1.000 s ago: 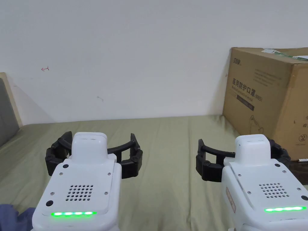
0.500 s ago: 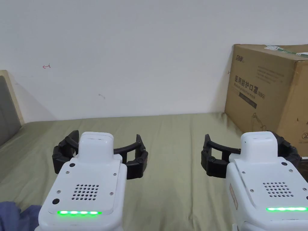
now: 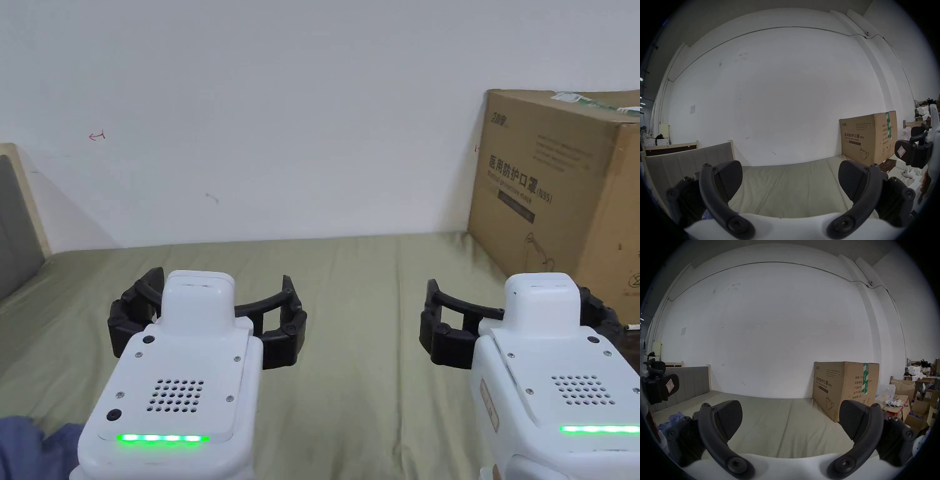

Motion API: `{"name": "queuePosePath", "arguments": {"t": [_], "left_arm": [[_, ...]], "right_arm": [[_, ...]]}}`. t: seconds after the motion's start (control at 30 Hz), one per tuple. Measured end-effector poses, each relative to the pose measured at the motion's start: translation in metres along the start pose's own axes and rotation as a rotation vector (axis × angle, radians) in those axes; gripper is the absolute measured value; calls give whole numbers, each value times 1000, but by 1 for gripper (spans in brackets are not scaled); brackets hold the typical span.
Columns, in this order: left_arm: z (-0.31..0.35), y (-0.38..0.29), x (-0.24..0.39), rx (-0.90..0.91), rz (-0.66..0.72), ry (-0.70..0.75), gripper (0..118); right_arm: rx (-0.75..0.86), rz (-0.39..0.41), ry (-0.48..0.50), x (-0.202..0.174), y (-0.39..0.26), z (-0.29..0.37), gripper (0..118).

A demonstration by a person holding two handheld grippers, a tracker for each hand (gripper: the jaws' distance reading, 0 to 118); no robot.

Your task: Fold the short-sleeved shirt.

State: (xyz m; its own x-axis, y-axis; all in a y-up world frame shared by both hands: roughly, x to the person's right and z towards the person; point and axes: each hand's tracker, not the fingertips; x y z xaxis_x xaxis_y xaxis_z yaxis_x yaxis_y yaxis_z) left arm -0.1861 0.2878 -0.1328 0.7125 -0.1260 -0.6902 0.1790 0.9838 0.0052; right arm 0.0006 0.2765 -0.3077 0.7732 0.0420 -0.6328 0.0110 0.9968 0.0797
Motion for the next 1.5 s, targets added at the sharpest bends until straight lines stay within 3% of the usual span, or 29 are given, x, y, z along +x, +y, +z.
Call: {"name": "queuePosePath", "arguments": {"t": [0.23,0.27,0.3,0.33,0.37,0.4,0.5,0.8,0.97,1.1,1.17,1.37,1.43,1.5], "left_arm": [[1,1,0,-23,21,-53,111],[2,2,-1,-31,47,-82,98],[3,2,-3,-42,66,-116,74],[2,2,-3,-57,72,-138,38],[-1,2,-3,-85,68,-120,0],[1,3,-1,-73,61,-110,1],[0,2,-3,-91,64,-122,1],[-1,-6,-20,-150,50,-56,0],[24,-19,-99,-204,15,153,0],[57,-27,-168,-257,50,386,0],[69,-31,-192,-278,68,428,0],[78,-44,-225,-312,33,480,0],[68,-54,-247,-395,96,419,0],[45,-79,-276,-588,183,359,1]], "right_arm": [[6,6,9,-2,0,2,115],[17,-8,16,-1,0,4,108],[17,-13,4,-2,0,5,98],[15,-8,-27,-4,0,5,77],[12,19,-77,-4,0,5,31],[13,31,-90,-5,-1,4,0],[-3,-42,-44,-1,-1,6,0],[-13,-13,2,-12,-5,3,0],[-67,-10,213,-89,-8,-15,0],[-77,-19,463,-166,-5,-14,0],[-88,-18,543,-195,-4,-13,0],[-78,88,631,-230,-15,-5,0],[-99,128,637,-226,-23,-7,0],[-127,165,620,-219,-32,-10,0]]}}
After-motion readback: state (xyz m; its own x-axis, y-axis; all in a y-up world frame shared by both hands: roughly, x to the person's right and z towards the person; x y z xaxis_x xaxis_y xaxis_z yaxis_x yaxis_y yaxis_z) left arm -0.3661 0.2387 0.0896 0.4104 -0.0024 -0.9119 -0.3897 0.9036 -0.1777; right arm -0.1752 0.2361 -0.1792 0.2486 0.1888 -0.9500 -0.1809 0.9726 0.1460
